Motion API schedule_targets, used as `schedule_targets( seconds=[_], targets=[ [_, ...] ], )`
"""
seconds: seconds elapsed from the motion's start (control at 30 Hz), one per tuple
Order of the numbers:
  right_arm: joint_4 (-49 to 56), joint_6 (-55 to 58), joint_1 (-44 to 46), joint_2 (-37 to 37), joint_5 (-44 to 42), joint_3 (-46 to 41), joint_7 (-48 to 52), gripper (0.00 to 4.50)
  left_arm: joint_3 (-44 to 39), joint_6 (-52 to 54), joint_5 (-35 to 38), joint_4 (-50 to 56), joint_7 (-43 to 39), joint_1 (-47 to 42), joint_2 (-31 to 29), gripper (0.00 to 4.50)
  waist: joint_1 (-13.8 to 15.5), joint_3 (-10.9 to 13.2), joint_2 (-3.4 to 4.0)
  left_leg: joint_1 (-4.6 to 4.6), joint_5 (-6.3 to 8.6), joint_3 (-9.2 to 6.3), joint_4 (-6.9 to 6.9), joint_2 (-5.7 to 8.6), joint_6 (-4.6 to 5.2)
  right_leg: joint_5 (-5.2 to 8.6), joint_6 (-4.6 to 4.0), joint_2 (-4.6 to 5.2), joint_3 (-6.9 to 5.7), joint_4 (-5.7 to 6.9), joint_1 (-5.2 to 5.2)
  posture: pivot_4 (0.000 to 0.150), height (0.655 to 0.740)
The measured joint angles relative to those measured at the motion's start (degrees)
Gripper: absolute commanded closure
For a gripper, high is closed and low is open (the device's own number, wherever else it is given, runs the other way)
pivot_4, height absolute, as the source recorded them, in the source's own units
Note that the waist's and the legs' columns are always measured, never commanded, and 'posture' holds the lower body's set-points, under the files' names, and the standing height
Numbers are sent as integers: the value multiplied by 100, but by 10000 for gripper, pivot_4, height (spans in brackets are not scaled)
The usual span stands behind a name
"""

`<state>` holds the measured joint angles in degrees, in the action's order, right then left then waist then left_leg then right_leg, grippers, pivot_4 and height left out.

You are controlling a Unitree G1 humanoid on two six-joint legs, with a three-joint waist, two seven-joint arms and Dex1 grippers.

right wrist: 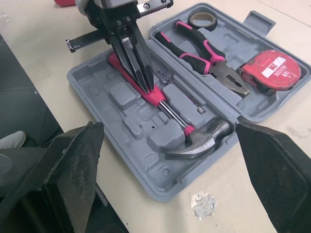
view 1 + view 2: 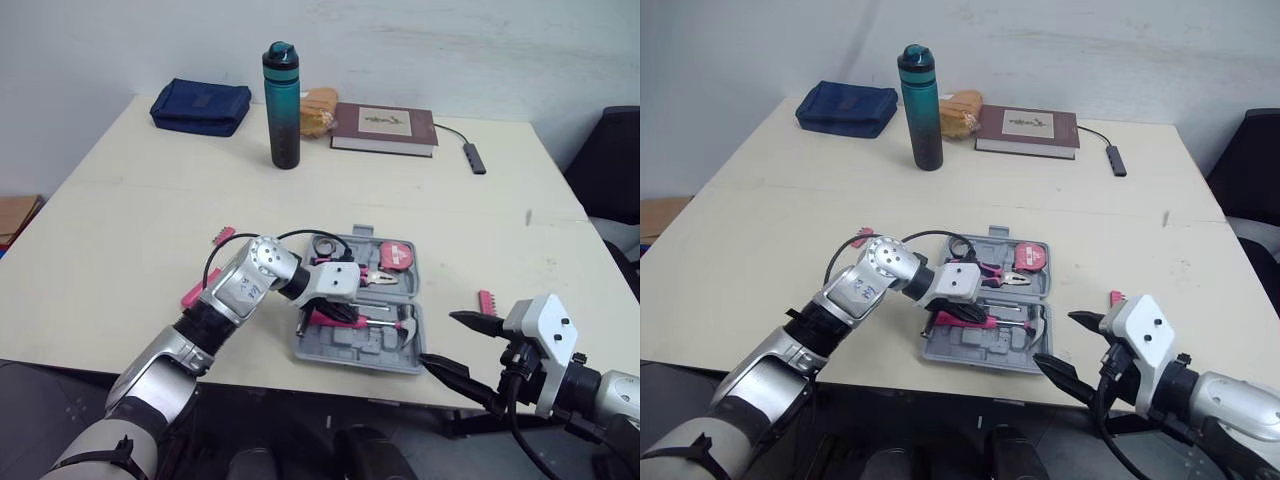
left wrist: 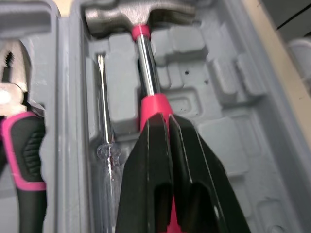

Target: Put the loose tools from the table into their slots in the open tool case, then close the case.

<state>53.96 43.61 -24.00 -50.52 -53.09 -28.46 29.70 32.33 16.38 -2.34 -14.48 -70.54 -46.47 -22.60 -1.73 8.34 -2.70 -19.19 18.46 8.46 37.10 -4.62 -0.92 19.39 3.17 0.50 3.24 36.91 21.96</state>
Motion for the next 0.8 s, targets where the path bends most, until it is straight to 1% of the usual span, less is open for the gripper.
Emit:
schedule_targets(
  seconds=[0.23,0.33,0.37,0.4,0.47,0.53,0.57,0.6,0.67,0.7,0.73,0.77,0.8],
  targets=[
    [1,-1,-24,2,23,0,-55,0,33,-100,-57,0,15,-9,4,44288,3,-6,4,1,0,-1,-1,0,1,1,-2,4,0,-6,-5,1500,7377],
    [1,-55,1,21,160,54,-98,0,-121,-67,29,8,-26,42,10,44288,-8,-5,6,0,0,-1,-4,-1,1,3,-5,4,0,-7,-2,1500,7377],
    [1,-114,41,70,290,102,-165,0,-313,-112,194,11,-24,169,10,44288,-21,1,13,-6,0,0,-5,-2,1,3,-5,4,0,-7,6,1500,7377],
    [0,-153,75,153,400,104,-226,0,-505,-165,365,-7,-22,328,-3,44288,-32,6,18,-12,-1,1,-3,-3,-2,2,-4,4,0,1,40,1500,7377],
    [-3,-223,109,251,454,64,-301,0,-943,-43,791,75,-89,566,-109,44288,-39,19,23,-65,-18,1,1,-4,-23,-2,3,-1,0,23,98,1500,7377],
    [-5,-254,48,367,399,-157,-286,0,-1622,492,1424,363,-223,802,-503,44288,-46,29,24,-118,-42,-1,14,-6,-65,5,-8,-5,0,64,172,1500,7377],
    [-7,-258,-14,383,376,-287,-275,0,-1969,812,1721,526,-250,889,-699,44288,-46,38,31,-123,-47,-1,10,-8,-72,7,-10,-7,-1,66,181,1500,7377],
    [-14,-257,-89,386,339,-427,-246,0,-2333,1204,2031,700,-255,937,-903,41982,-28,45,39,-122,-49,-3,8,-8,-76,15,-11,-7,-5,67,181,1500,7377],
    [-35,-278,-288,389,311,-746,-31,0,-2872,1694,2490,1116,-214,1132,-1193,35504,-10,53,54,-120,-45,-2,4,-6,-76,20,-7,-5,-5,60,178,1500,7377],
    [-61,-301,-399,389,311,-887,42,0,-3017,1810,2591,1191,-200,1235,-1294,32360,2,57,60,-118,-41,-2,4,-5,-74,22,-3,-4,-5,57,172,1500,7377],
    [-126,-321,-550,393,316,-1088,197,0,-3245,2005,2717,1265,-74,1424,-1439,26543,10,58,61,-118,-38,-2,6,-4,-70,23,-2,-3,-5,51,169,1500,7377],
    [-245,-339,-661,395,308,-1300,348,0,-3458,2174,2754,1300,149,1581,-1515,22556,8,61,60,-119,-35,-2,8,-3,-66,22,0,-1,-5,49,168,1500,7377],
    [-479,-343,-770,399,308,-1592,502,0,-3768,2406,2791,1276,471,1761,-1641,16140,6,70,48,-117,-32,-1,12,-2,-60,20,3,1,-5,49,163,1500,7377]
  ],
)
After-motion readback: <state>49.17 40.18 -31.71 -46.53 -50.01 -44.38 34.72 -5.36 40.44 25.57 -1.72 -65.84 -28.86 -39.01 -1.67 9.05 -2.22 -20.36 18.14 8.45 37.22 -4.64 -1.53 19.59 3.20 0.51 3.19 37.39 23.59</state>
